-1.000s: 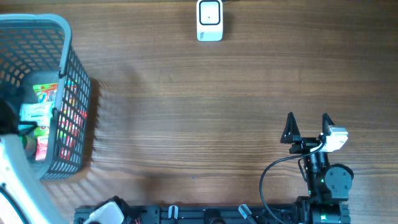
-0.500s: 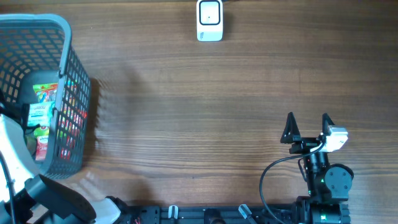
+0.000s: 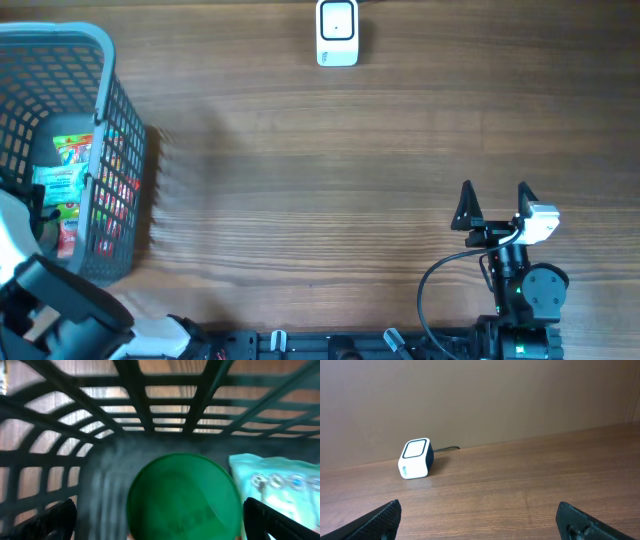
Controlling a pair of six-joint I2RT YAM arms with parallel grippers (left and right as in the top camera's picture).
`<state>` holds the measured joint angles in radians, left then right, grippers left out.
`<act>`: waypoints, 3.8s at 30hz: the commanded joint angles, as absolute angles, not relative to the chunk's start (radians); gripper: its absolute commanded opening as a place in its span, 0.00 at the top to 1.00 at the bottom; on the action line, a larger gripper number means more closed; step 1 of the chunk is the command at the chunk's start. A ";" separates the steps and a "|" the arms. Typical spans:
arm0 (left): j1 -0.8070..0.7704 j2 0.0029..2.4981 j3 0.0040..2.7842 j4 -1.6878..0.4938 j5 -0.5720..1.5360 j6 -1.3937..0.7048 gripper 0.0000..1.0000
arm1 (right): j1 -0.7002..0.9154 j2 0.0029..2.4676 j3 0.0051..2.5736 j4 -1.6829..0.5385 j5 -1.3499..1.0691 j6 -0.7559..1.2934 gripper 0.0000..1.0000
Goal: Scan the item barcode
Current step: 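Reach the left gripper into the basket and grasp the green-capped jar, then lift the green-capped jar out and set it on the table center, then carry the mint-green toilet paper pack to the scanner, place it right of jar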
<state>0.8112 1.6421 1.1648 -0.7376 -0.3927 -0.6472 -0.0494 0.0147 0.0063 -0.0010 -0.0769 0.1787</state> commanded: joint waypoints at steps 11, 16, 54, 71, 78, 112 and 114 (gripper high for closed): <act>0.815 1.784 1.155 -0.636 -0.356 -0.632 0.08 | -0.054 0.010 0.006 0.001 -0.063 0.184 0.00; 0.815 1.765 1.160 -0.669 -0.356 -0.583 0.38 | -0.054 0.010 0.006 0.001 -0.063 0.184 0.00; -0.626 1.875 1.458 -0.820 -0.043 0.107 0.34 | -0.054 0.010 0.006 0.001 -0.063 0.184 0.00; -0.667 1.685 1.575 -0.833 -0.037 0.209 0.00 | -0.054 0.010 0.006 0.001 -0.063 0.184 0.00; -0.282 1.239 1.646 -0.959 -0.602 -0.584 0.00 | -0.054 0.010 0.006 0.001 -0.063 0.184 0.00; 0.662 2.084 1.542 -1.013 -0.116 -0.788 0.57 | -0.054 0.010 0.006 0.001 -0.063 0.184 0.00; 0.662 2.080 1.542 -1.032 -0.117 -0.728 0.90 | -0.054 0.010 0.006 0.001 -0.063 0.184 0.00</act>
<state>0.6605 2.0506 1.5677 -1.0080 -0.1398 -0.7979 -0.0513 0.0147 0.0063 -0.0010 -0.0757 0.1787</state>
